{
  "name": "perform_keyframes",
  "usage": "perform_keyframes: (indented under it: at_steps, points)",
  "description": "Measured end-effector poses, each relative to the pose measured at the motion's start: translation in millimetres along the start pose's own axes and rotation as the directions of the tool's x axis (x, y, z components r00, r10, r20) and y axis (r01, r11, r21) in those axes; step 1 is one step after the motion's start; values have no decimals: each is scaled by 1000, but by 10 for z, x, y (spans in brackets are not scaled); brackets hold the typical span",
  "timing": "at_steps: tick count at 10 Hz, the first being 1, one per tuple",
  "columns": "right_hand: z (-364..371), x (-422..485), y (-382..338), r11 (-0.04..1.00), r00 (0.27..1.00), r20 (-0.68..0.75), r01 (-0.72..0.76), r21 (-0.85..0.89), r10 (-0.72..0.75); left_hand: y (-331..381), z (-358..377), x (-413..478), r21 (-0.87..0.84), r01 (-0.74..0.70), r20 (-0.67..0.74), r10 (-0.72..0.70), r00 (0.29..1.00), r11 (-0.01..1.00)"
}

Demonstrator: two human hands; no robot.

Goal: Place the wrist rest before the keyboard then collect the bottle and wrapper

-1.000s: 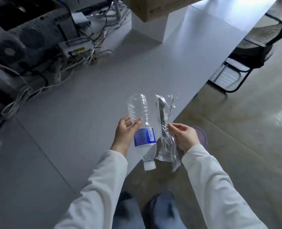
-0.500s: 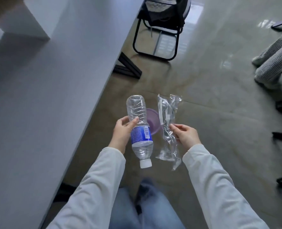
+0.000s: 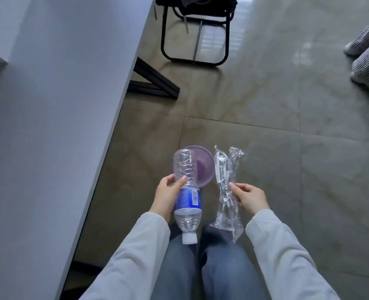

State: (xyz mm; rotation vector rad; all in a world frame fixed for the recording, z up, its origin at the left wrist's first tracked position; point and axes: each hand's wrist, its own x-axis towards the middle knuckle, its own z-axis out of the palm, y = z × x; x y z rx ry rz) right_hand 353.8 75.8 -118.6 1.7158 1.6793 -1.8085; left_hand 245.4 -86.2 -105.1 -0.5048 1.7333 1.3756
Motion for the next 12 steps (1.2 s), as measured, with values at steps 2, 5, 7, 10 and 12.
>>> perform_keyframes:
  at_steps: [2, 5, 7, 10, 12]
  points:
    - [65, 518, 225, 996, 994, 68, -89, -30, 91, -189, 143, 562, -30, 105, -37, -106, 994, 994]
    - [454, 2217, 820, 975, 975, 150, -135, -178, 163, -962, 443, 2211, -101, 197, -113, -208, 971, 975]
    - [930, 3135, 1060, 947, 979, 131, -112, -299, 158, -1320, 490, 3150, -79, 224, -97, -231, 968, 971]
    - [1232, 3714, 1299, 911, 989, 38, -118, -396, 145, -1570, 431, 3756, 105, 155, -119, -142, 983, 982]
    - [1170, 3193, 1049, 951, 993, 66, -78, -300, 102, -1310, 533, 3440, 132, 129, -130, -112, 985, 983]
